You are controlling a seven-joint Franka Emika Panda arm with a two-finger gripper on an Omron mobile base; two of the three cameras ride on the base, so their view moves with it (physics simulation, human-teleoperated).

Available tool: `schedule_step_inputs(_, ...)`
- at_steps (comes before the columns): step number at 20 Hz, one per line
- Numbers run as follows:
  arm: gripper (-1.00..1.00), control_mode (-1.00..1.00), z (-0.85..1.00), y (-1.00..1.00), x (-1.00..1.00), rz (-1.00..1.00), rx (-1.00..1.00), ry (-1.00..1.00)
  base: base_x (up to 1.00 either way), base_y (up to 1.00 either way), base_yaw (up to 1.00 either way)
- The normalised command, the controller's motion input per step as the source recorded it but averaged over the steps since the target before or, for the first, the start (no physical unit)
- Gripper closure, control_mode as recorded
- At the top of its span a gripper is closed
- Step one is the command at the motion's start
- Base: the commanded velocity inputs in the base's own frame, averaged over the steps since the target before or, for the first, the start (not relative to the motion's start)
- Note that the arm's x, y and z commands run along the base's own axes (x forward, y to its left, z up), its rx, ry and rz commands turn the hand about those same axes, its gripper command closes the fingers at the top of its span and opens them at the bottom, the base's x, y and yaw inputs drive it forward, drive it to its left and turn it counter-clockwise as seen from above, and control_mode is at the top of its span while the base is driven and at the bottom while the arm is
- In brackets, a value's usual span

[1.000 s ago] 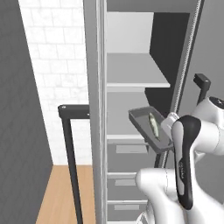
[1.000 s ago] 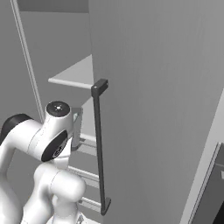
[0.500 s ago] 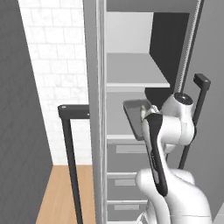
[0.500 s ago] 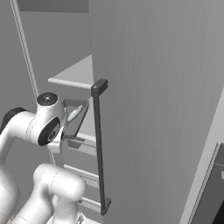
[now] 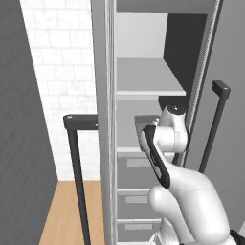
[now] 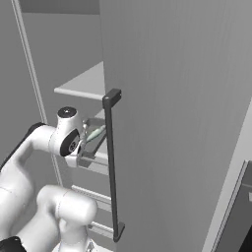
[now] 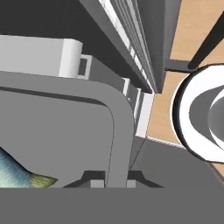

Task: Take the meat container that has the fish and place it on the second highest rack of the freezer. Then take the vegetable container that has the tomato and potato and place it on the highest rack of the freezer.

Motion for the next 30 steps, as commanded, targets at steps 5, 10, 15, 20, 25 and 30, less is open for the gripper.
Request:
schedule_step_inputs(5,1.0,-1.0,-0.08,-0.02,0.62,-0.02,-0.01,-0.02,0.0,0.0,0.0)
schedule_step_inputs(10,1.0,-1.0,-0.46,0.0,0.59,0.0,-0.06,0.02,0.0,0.0,0.0)
schedule_step_inputs(15,1.0,-1.0,-0.36,-0.09,0.77,-0.03,-0.03,0.0,0.0,0.0,0.0)
schedule_step_inputs(20,1.0,-1.0,-0.1,-0.33,0.84,-0.04,0.0,0.0,0.0,0.0,0.0)
schedule_step_inputs(25,-1.0,-1.0,0.0,-0.14,0.49,-0.02,0.0,0.0,0.0,0.0,0.0)
schedule_step_inputs(30,-1.0,-1.0,0.05,0.0,-0.23,-0.03,0.01,-0.04,0.0,0.0,0.0)
